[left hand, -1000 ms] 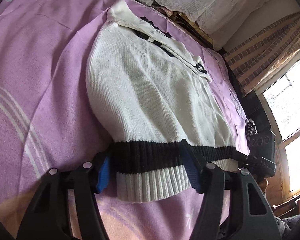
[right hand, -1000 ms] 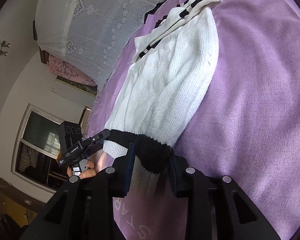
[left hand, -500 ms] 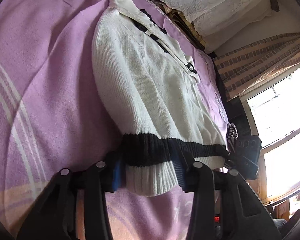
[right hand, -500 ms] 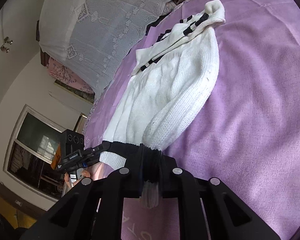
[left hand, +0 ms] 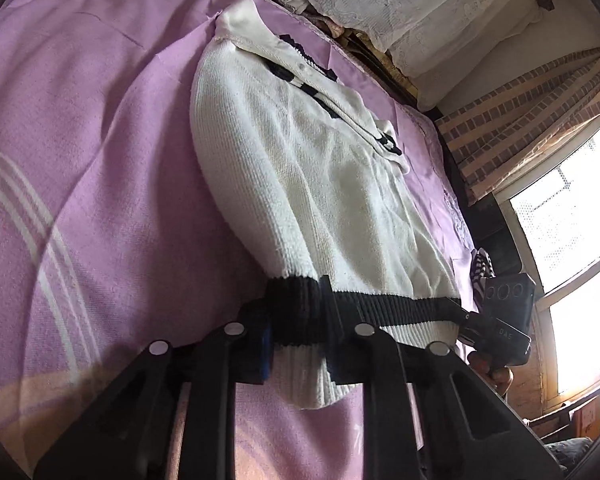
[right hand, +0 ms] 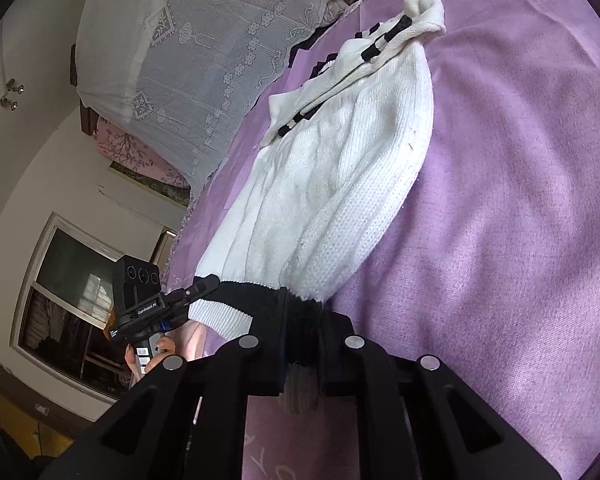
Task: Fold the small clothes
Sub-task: 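Lift the hem with the right tool and fold it toward the collar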
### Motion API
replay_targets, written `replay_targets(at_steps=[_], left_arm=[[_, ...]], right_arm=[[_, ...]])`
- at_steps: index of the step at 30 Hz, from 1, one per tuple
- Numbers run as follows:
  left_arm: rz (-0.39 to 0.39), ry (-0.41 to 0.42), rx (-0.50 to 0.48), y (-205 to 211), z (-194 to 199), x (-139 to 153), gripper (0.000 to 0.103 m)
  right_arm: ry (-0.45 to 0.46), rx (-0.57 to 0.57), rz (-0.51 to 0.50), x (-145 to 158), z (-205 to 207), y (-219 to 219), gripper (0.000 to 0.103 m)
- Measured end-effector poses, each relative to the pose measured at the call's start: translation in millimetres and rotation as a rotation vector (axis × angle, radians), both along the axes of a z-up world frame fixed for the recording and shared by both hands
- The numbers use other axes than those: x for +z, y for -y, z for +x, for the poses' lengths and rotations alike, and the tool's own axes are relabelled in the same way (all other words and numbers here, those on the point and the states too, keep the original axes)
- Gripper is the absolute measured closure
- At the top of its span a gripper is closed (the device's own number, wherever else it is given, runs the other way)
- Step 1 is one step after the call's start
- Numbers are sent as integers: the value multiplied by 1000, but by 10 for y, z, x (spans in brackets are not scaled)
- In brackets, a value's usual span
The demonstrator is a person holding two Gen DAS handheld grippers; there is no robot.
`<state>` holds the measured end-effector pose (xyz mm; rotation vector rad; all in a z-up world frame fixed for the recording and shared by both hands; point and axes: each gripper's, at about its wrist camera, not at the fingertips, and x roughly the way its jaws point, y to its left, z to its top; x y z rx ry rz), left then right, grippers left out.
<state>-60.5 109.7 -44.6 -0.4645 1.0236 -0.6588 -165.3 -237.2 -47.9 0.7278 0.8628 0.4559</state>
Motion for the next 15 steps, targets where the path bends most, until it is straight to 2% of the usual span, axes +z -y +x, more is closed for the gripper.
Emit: replay_targets(at_steps=[6, 9, 15], left_arm=[[52, 56, 11, -12, -157, 69, 86], [54, 64, 13, -25, -258, 89, 86], [57, 103, -13, 48, -404, 240, 87]], right_arm=[[65, 22, -46, 154, -82, -43, 92], [85, 31, -55, 230, -135, -26, 92], [62, 32, 8, 229, -150, 125, 93]])
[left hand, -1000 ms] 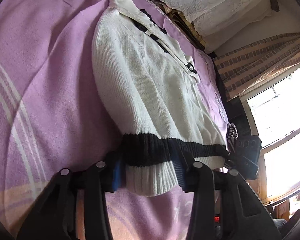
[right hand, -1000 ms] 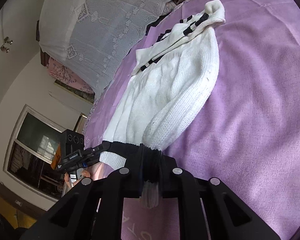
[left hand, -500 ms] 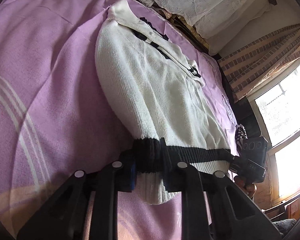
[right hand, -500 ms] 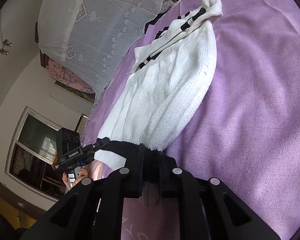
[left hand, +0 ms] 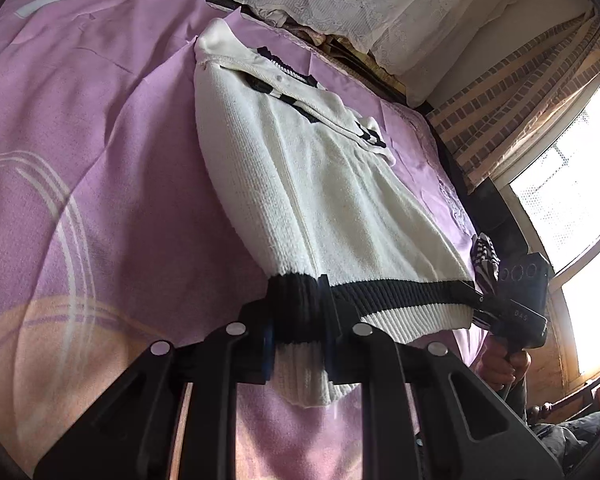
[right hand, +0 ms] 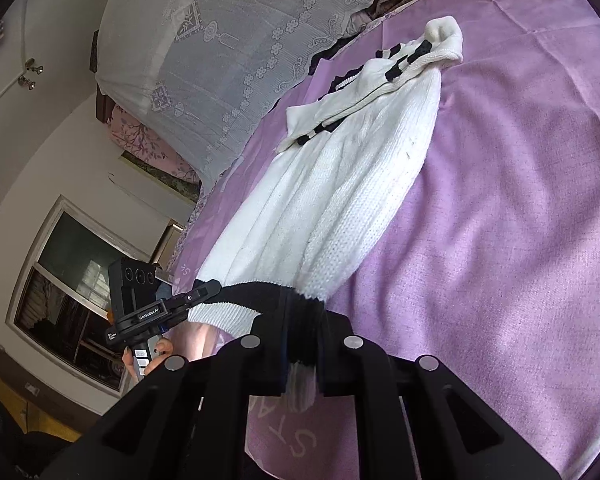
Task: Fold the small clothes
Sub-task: 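Lift the hem with the right tool and fold it toward the collar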
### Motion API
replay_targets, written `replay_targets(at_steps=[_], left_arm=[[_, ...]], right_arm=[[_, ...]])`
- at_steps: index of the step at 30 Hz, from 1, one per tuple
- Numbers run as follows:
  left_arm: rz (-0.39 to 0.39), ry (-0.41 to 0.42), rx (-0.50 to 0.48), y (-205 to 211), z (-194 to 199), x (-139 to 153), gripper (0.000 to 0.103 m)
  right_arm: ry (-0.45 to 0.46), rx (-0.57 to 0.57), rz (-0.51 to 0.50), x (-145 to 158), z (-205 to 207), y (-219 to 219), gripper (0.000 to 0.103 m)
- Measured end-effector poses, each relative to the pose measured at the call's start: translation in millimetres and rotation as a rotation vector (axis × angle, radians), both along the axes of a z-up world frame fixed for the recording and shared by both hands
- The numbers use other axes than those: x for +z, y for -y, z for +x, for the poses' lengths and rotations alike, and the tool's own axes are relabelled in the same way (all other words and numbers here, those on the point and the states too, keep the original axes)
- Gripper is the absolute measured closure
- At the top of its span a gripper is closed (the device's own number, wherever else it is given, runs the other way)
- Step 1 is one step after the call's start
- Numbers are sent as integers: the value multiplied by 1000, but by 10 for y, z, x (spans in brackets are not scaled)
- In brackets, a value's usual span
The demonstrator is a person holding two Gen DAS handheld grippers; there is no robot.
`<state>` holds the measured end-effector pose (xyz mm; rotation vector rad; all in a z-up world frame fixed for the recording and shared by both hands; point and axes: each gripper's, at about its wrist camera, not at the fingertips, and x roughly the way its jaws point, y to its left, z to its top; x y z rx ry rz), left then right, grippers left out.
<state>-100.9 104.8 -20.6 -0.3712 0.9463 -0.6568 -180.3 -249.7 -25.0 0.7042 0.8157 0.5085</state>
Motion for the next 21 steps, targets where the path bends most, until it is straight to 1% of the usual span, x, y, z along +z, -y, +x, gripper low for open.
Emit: replay_targets(at_steps=[1, 4, 7, 12, 14, 21], left_arm=[[5, 1, 0, 1, 2, 19, 86], [-4, -29, -10, 7, 103, 27, 86], [-25, -61, -15, -6, 256, 54, 86], [-10, -11, -11, 72, 492, 273, 86], [-14, -7, -9, 111, 627, 331, 86], [28, 5, 24, 258, 1186, 467, 86]], right_arm=[[-9, 0, 9, -16, 31, 30, 93], [-24, 3, 52, -56, 97, 68, 93], [-9, 5, 105, -3, 193, 113, 93], [11, -10, 135, 122, 439, 200, 93], [13, -19, 139, 154, 577, 237, 93], [2, -39, 136, 318, 1150, 363, 93]])
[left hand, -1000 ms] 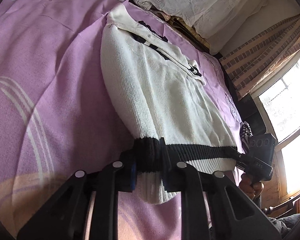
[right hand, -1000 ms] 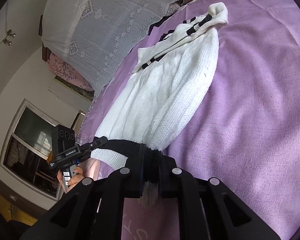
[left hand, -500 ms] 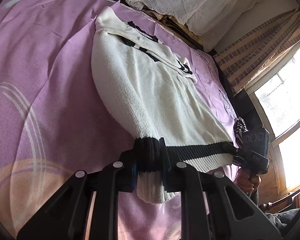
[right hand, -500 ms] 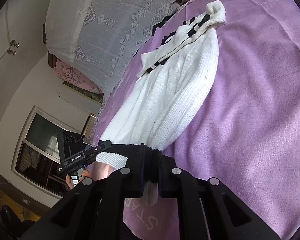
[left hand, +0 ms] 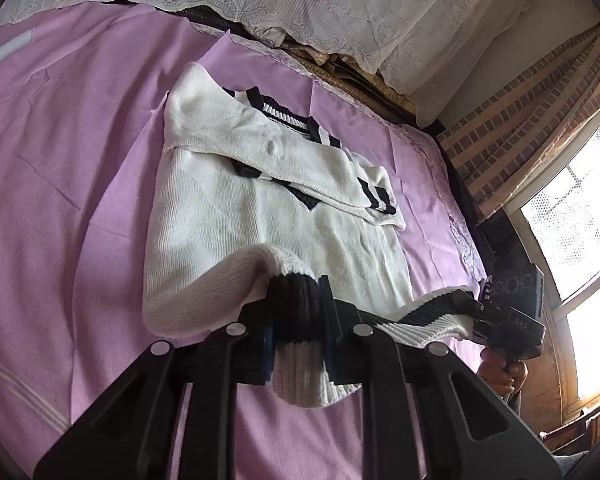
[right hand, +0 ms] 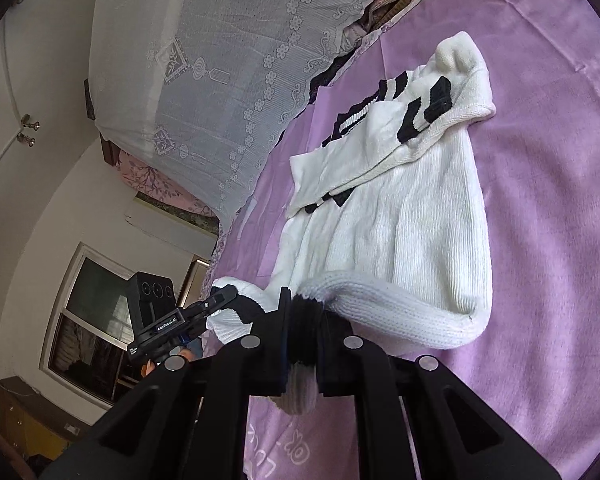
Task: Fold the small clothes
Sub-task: 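Lift the hem with the right tool and fold it toward the collar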
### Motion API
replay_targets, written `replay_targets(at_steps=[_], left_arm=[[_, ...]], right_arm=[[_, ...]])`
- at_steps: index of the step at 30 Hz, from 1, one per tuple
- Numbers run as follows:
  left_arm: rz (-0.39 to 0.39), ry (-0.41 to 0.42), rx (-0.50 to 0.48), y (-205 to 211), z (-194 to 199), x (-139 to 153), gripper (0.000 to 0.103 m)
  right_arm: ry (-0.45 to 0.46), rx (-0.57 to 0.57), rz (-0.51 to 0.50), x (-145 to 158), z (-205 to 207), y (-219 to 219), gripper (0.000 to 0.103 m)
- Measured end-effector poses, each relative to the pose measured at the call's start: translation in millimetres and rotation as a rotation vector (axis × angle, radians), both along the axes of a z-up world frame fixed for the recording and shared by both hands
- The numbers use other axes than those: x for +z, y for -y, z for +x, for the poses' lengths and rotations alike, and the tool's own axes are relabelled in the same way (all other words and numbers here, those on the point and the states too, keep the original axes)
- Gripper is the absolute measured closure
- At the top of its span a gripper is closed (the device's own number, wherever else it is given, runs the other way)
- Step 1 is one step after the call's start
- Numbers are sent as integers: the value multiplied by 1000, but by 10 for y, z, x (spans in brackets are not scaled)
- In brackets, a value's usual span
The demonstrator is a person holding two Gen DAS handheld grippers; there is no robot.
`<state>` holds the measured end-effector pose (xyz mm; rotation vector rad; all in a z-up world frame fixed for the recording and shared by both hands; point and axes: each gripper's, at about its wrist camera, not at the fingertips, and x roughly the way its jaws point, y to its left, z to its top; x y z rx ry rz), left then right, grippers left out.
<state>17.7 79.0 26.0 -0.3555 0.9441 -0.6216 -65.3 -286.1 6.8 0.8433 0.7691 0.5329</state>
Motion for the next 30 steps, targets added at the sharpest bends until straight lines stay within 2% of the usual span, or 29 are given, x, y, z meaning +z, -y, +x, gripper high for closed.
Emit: replay_targets(at_steps=[18, 24, 30], left_arm=[[-13, 53, 72, 182, 1311, 361, 86], [-27, 35, 87, 253, 1749, 319, 86], [-23, -4, 93, 373, 2119, 156, 86]], right_arm=[[10, -66, 16, 261, 1442, 272, 93], [-5, -98, 30, 183, 1836, 379, 93], [-37, -139, 55, 7, 2139, 508, 93]])
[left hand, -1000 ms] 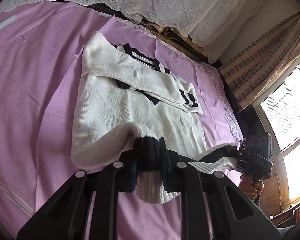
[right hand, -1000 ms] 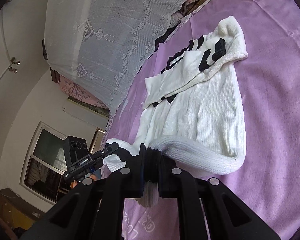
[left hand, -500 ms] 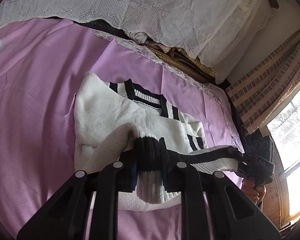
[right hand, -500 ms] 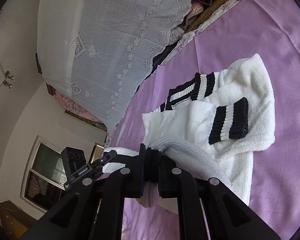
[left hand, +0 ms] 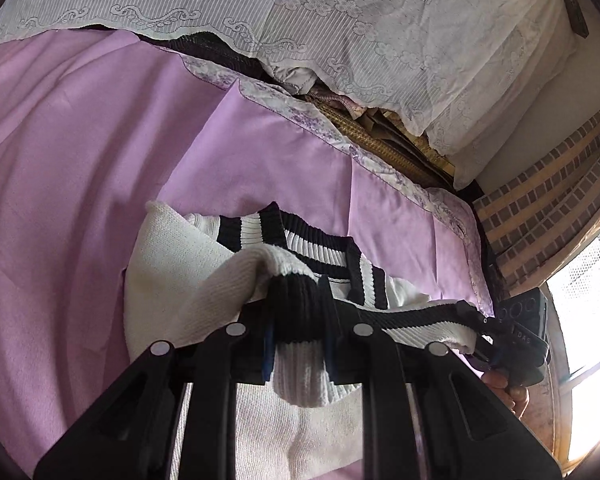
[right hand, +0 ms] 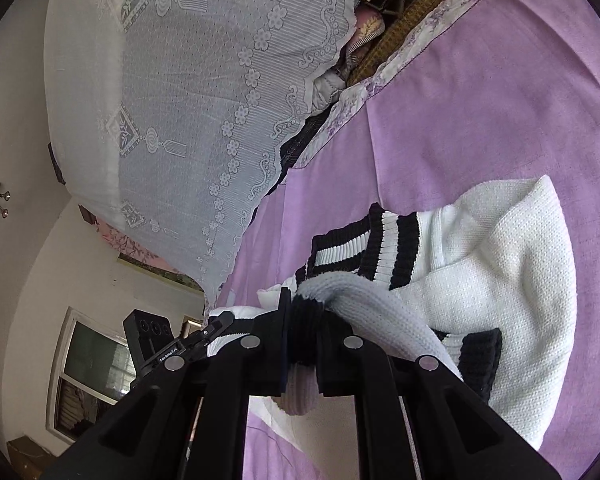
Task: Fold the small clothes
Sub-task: 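Lift the hem with the right tool and fold it toward the collar, then lay the hem on the collar and open the right tool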
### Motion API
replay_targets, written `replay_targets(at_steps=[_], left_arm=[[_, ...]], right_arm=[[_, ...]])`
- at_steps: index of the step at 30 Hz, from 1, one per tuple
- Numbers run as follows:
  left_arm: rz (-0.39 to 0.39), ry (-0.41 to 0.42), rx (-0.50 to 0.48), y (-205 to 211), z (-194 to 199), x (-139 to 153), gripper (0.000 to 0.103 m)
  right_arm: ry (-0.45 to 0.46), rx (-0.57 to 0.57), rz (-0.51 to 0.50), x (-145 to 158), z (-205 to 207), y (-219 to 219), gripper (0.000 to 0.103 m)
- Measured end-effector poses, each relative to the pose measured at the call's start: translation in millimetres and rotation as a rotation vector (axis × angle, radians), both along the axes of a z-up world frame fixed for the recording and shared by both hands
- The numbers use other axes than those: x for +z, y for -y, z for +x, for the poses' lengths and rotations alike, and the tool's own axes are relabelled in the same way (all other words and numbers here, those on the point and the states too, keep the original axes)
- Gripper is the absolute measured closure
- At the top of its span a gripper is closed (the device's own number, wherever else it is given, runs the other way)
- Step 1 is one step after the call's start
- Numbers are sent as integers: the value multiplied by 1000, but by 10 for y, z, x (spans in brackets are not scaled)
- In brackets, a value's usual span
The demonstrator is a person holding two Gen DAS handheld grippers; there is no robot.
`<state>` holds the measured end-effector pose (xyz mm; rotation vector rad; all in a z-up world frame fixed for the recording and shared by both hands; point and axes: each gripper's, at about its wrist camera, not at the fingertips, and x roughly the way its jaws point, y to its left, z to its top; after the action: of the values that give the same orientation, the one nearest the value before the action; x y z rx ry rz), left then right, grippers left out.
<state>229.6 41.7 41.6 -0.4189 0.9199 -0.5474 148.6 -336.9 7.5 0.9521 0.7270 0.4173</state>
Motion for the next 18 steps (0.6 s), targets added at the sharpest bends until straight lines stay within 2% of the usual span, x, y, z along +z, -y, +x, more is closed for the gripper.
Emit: replay_targets(at_steps=[5, 7, 11, 15, 17, 18], left_arm=[[9, -47, 14, 64, 231, -220, 85], [-3, -65, 17, 51, 290, -307, 81], [-98, -104, -7, -63, 362, -399, 76], [-223, -96, -25, -233, 310, -277, 65], [-222, -77, -25, -258, 257, -188, 58], [-216, -68, -20, -264, 236, -152, 50]], right_arm=[[-58, -31, 15, -244, 242, 85, 92], [-88, -35, 22, -363, 306, 115, 92], [-133, -33, 92, -550, 343, 203, 90], [-108, -23, 104, -512, 315, 203, 88], [-82, -15, 108, -456, 291, 192, 85], [-71, -15, 106, -429, 277, 189, 84]])
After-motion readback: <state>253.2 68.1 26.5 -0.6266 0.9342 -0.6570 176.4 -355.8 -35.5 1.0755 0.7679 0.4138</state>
